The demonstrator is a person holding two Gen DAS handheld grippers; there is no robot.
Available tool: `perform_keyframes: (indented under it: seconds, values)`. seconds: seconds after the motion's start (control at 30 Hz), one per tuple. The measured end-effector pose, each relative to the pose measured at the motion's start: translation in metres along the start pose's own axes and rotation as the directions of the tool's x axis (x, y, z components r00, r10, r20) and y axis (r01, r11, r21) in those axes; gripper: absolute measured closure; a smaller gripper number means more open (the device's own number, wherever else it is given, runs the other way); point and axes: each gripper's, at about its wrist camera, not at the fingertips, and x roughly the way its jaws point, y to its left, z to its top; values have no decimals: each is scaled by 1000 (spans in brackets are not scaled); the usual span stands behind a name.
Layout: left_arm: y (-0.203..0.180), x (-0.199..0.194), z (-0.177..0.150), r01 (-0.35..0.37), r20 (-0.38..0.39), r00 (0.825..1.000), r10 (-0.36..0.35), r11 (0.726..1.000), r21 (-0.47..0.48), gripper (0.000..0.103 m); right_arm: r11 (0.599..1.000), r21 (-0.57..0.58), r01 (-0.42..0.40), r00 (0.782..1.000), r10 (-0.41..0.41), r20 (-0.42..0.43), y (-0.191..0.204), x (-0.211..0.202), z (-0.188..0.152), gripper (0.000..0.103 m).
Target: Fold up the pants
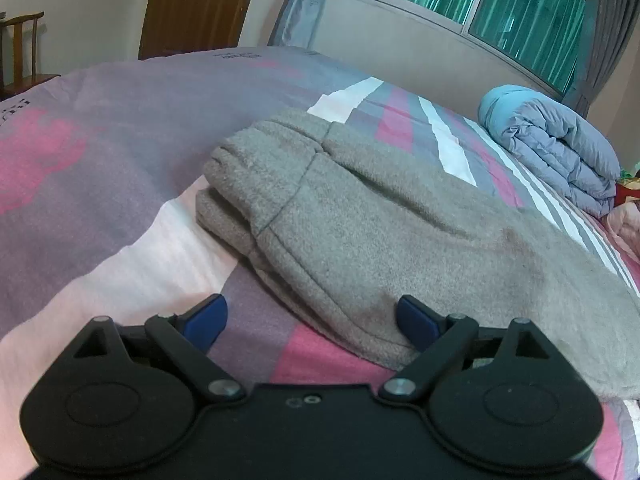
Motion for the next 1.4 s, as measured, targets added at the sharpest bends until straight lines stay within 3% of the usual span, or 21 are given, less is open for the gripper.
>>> perform_keyframes:
  seconds: [0.03, 0.1, 0.13, 0.17, 0.2, 0.27, 0.4, 0.53, 0.6, 0.63, 0.77, 0.83, 0.87, 0.93, 0.97, 1.0, 1.07, 1.13, 1.2, 1.27, 1.4]
  values:
    - [0, 0, 0, 0, -2, 1000, 0, 1000, 0, 17, 998, -9, 69, 997, -69, -38, -9, 0, -12, 98]
    - [1, 0, 2, 2, -9, 1000, -2, 1000, 0, 17, 993, 39, 113, 982, -106, -156, -32, 7, -27, 89]
    - [1, 0, 2, 4, -9, 1000, -4, 1000, -1, 17, 990, 79, 114, 984, -102, -147, -40, 2, -29, 85]
    - [1, 0, 2, 4, -8, 1000, -4, 1000, -1, 17, 989, 107, 102, 992, -93, -91, -44, -8, -27, 71]
    - [1, 0, 2, 3, -5, 1000, -3, 1000, 0, 17, 986, 129, 106, 994, -102, -34, -47, -18, -23, 43]
    - [0, 0, 0, 1, 3, 1000, -1, 1000, 3, 17, 975, 205, 87, 993, -100, 56, -58, -26, -12, 26]
    - [-1, 0, -1, 0, 8, 1000, 0, 1000, 5, 16, 950, 313, 8, 996, -35, 79, -78, -10, 11, 33]
    - [-1, -1, -1, -1, 6, 1000, 1, 1000, 5, 16, 963, 234, 130, 992, -127, -27, -77, 22, 37, 40]
    - [0, 0, -1, 0, 5, 1000, 0, 1000, 5, 16, 974, 190, 124, 992, -116, -54, -67, 37, 50, 96]
    - [0, -1, -1, 1, 6, 1000, -1, 1000, 4, 16, 980, 163, 110, 993, -101, -61, -58, 41, 55, 97]
    - [0, -1, -2, 1, 11, 1000, -1, 1000, 6, 16, 984, -45, 170, 982, -166, 87, -1, 15, 72, 97]
    - [0, -1, -2, 1, 12, 1000, -1, 1000, 6, 16, 937, -191, 294, 951, -267, 155, 31, 8, 64, 97]
    - [0, -1, -2, 1, 11, 1000, -1, 1000, 6, 16, 882, -269, 387, 919, -345, 191, 45, 12, 56, 96]
    - [0, -1, -1, 1, 9, 1000, -1, 1000, 5, 16, 784, -373, 496, 868, -437, 234, 55, 32, 37, 60]
    - [0, -1, -1, 2, 8, 1000, -2, 1000, 4, 16, 765, -412, 496, 864, -481, 146, 49, 49, 33, 33]
    - [0, -2, 0, 3, 7, 1000, -3, 1000, 4, 16, 808, -357, 469, 879, -467, 98, 37, 50, 35, 34]
    - [0, -2, -1, 3, 11, 1000, -3, 1000, 5, 16, 908, -162, 386, 911, -348, 223, 16, 8, 40, 33]
    - [0, -2, -2, 3, 20, 1000, -3, 1000, 6, 15, 963, -9, 270, 946, -263, 191, -12, -17, 44, 33]
    - [0, -2, -3, 1, 24, 1000, -1, 1000, 7, 15, 970, 175, 170, 970, -196, 142, -46, -32, 39, 34]
    - [0, -2, -2, 1, 18, 1000, -2, 1000, 7, 15, 946, 292, 137, 975, -182, 130, -70, -41, 27, 34]
    - [1, -3, -1, 2, 14, 1000, -2, 1000, 6, 15, 898, 440, 17, 989, -80, 125, -101, -40, 7, 56]
